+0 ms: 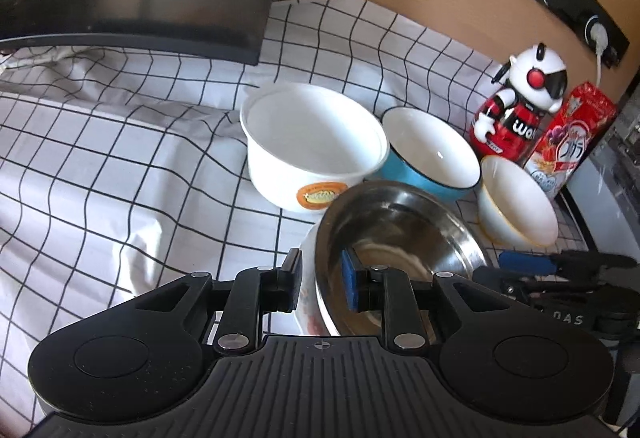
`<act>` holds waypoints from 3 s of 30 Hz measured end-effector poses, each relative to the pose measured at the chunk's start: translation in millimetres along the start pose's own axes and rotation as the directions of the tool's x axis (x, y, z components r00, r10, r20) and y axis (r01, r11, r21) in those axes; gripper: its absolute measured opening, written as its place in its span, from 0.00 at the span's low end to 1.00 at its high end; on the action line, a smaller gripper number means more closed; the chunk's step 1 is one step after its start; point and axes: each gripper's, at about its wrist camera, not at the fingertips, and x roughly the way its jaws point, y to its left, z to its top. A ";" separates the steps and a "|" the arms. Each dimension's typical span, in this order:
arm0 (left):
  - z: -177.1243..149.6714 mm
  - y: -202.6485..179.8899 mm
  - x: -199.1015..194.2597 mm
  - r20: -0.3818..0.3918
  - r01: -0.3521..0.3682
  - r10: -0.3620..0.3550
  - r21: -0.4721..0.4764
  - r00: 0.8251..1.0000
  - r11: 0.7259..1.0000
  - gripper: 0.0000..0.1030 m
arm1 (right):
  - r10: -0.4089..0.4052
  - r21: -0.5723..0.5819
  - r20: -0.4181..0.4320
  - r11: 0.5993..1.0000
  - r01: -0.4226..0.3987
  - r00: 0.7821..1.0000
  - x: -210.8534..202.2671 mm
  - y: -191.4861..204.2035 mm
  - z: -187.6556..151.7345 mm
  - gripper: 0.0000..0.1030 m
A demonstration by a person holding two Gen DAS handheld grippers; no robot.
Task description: Organize plates and bowls
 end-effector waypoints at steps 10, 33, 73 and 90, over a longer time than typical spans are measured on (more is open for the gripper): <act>-17.8 -11.4 24.5 -0.089 0.012 -0.009 0.033 0.996 0.999 0.24 | 0.017 -0.012 0.004 1.000 -0.017 1.000 1.1 11.3 -6.8 0.46; -23.6 -12.3 20.9 -0.109 0.025 -0.022 0.029 0.994 0.999 0.26 | 0.024 0.005 -0.061 1.000 -0.024 0.998 8.5 14.4 -15.8 0.53; 116.1 -130.5 -62.3 0.183 0.440 -0.456 0.123 0.871 0.889 0.25 | -0.197 0.186 0.477 0.975 0.121 0.856 -210.5 -103.2 128.8 0.70; 40.0 -180.7 130.3 -0.237 0.063 -0.113 -0.209 0.965 0.976 0.25 | -0.121 0.355 0.166 0.933 0.055 0.979 -53.8 -230.7 26.4 0.65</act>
